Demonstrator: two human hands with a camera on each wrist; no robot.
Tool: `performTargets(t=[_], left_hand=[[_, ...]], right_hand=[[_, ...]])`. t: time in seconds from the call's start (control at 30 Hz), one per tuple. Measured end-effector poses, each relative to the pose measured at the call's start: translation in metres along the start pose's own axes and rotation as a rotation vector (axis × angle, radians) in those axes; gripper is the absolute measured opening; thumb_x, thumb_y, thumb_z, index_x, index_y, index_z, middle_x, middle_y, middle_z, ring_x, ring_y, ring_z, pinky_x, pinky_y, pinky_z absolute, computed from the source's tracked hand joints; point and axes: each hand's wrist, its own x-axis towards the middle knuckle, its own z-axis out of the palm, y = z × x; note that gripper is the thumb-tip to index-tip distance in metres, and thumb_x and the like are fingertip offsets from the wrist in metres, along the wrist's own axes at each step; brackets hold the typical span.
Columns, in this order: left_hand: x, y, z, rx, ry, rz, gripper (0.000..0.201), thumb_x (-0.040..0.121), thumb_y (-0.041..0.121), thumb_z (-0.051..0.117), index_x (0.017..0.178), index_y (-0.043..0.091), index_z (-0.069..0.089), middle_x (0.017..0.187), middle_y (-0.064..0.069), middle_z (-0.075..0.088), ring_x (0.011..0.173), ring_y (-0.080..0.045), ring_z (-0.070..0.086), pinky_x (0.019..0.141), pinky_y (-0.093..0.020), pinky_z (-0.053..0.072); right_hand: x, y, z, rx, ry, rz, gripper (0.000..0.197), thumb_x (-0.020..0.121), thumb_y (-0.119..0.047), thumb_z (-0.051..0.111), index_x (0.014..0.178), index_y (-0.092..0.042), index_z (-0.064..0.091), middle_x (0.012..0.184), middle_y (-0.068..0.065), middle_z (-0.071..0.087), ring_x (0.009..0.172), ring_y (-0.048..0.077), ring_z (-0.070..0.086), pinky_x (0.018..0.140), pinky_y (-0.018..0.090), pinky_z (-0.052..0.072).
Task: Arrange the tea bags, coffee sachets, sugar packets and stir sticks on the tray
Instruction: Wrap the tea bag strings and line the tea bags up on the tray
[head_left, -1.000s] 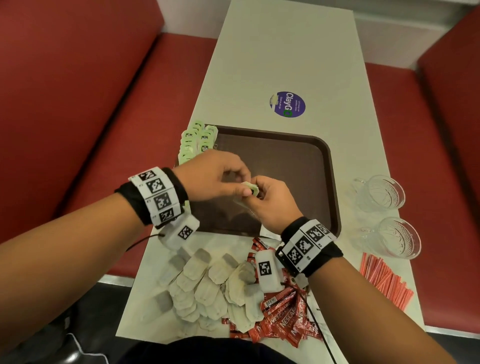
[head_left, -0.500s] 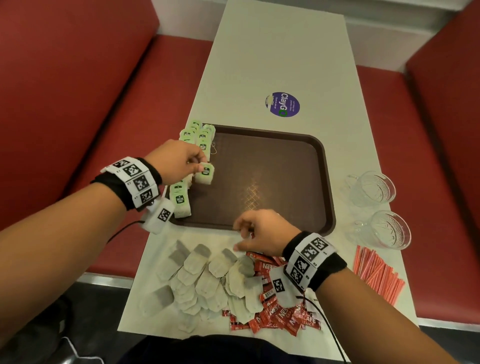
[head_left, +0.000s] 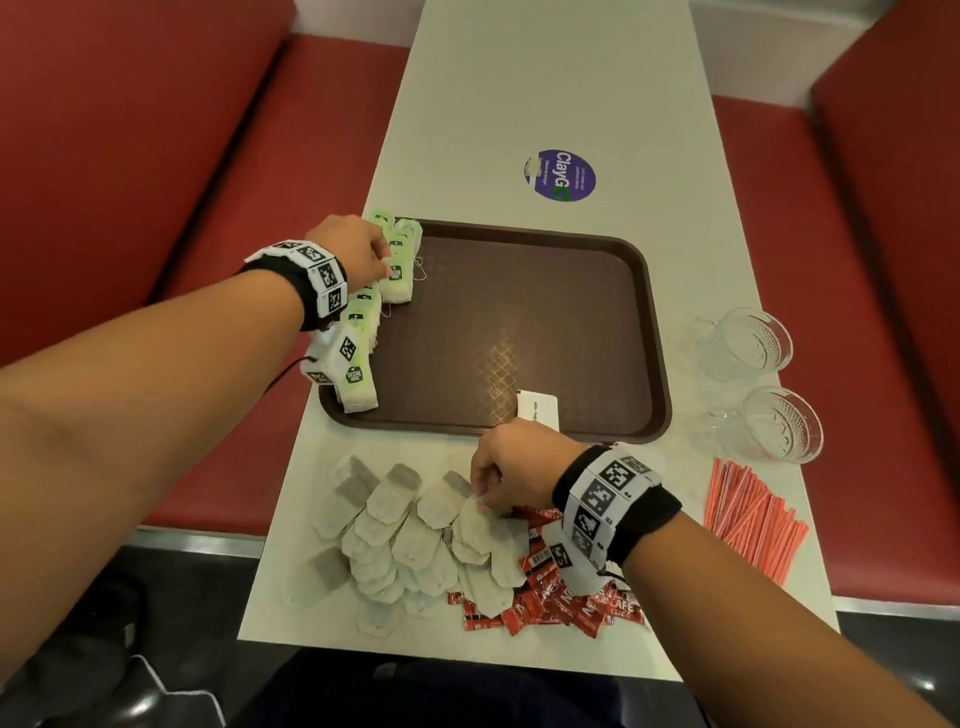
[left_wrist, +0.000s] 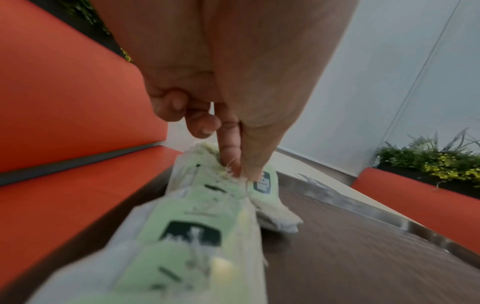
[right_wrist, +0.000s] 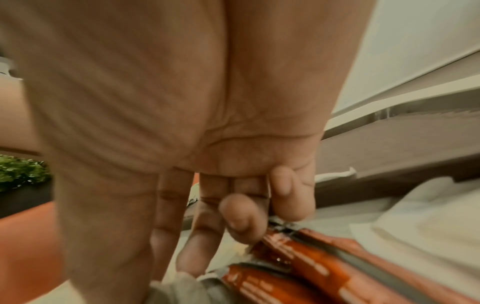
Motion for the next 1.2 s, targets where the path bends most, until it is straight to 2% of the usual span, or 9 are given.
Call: performTargets(t=[0.1,0.17,0.37,0.53,0.7,0.87,1.0,1.13,1.2], left_hand=[[0.004,0.001,0.004,0.032,0.049,-0.003,0.022,0.083,0.038,0.074,0.101,0.028,0.065,0.103,0.003,0.067,0.098,-0.024,0.063,0.084,-0.038,0.053],[0.003,0.006,0.008,0.057,0.072,0.018,0.023,0.082,0.042,0.072,0.098,0.03,0.061,0.099,0.002,0.064,0.095,-0.025,0.061,0.078,-0.034,0.049],[-0.006,0.019,0.018,0.169,-0.065,0.056,0.028,0.082,0.048,0.073,0.098,0.025,0.066,0.094,0.002,0.068,0.092,-0.022,0.061,0.077,-0.034,0.051],[-0.02,0.021,0.009,0.091,-0.017,0.061,0.026,0.085,0.05,0.068,0.099,0.028,0.066,0.097,0.005,0.068,0.094,-0.02,0.062,0.081,-0.034,0.052],[-0.076,0.034,-0.002,-0.05,0.035,0.177,0.014,0.09,0.042,0.064,0.096,0.03,0.064,0.087,0.012,0.065,0.079,-0.01,0.057,0.072,-0.028,0.041],[-0.135,0.04,0.014,-0.113,-0.126,0.314,0.009,0.088,0.043,0.067,0.09,0.035,0.064,0.084,0.015,0.065,0.079,-0.004,0.06,0.07,-0.028,0.048],[-0.165,0.041,0.035,-0.108,-0.252,0.431,0.012,0.085,0.041,0.071,0.093,0.033,0.067,0.086,0.016,0.064,0.08,-0.002,0.06,0.077,-0.032,0.053],[-0.183,0.046,0.057,-0.121,-0.327,0.519,0.019,0.08,0.043,0.075,0.097,0.036,0.069,0.091,0.018,0.062,0.085,-0.003,0.058,0.079,-0.031,0.051],[-0.192,0.057,0.065,-0.123,-0.349,0.57,0.021,0.079,0.039,0.076,0.099,0.037,0.07,0.097,0.018,0.061,0.087,-0.003,0.056,0.078,-0.029,0.048]], right_hand=[[0.001,-0.002,0.0,-0.029,0.01,-0.014,0.012,0.086,-0.018,0.062,0.088,-0.023,0.073,0.093,-0.007,0.07,0.088,0.016,0.063,0.08,0.03,0.055],[0.0,-0.003,0.0,-0.025,0.006,-0.017,0.005,0.084,-0.025,0.07,0.089,-0.023,0.07,0.09,-0.008,0.066,0.084,0.015,0.062,0.078,0.03,0.054],[0.0,-0.003,0.001,-0.089,0.002,0.024,0.033,0.073,-0.037,0.083,0.096,-0.029,0.061,0.081,-0.013,0.054,0.078,0.014,0.056,0.071,0.028,0.05],[0.003,-0.004,0.0,-0.12,0.042,0.037,0.02,0.079,-0.025,0.076,0.096,-0.027,0.066,0.076,-0.015,0.052,0.083,0.016,0.059,0.073,0.029,0.053],[0.003,-0.007,0.0,-0.091,0.03,0.04,0.014,0.08,-0.015,0.072,0.09,-0.025,0.068,0.081,-0.011,0.059,0.086,0.018,0.06,0.079,0.03,0.054],[-0.003,-0.005,-0.003,-0.038,0.125,0.011,0.019,0.087,-0.014,0.063,0.101,-0.021,0.072,0.089,-0.008,0.062,0.089,0.016,0.057,0.082,0.028,0.05],[-0.008,0.002,-0.002,0.025,0.235,0.01,0.024,0.095,-0.015,0.054,0.112,-0.017,0.072,0.112,0.002,0.061,0.105,0.021,0.056,0.09,0.032,0.047],[-0.015,0.009,0.005,0.085,0.305,0.044,0.022,0.099,-0.011,0.05,0.109,-0.015,0.069,0.105,-0.001,0.05,0.101,0.019,0.052,0.08,0.024,0.036],[-0.021,0.012,0.008,0.15,0.36,0.058,0.02,0.097,-0.008,0.048,0.102,-0.015,0.066,0.103,-0.001,0.054,0.098,0.019,0.055,0.079,0.024,0.038]])
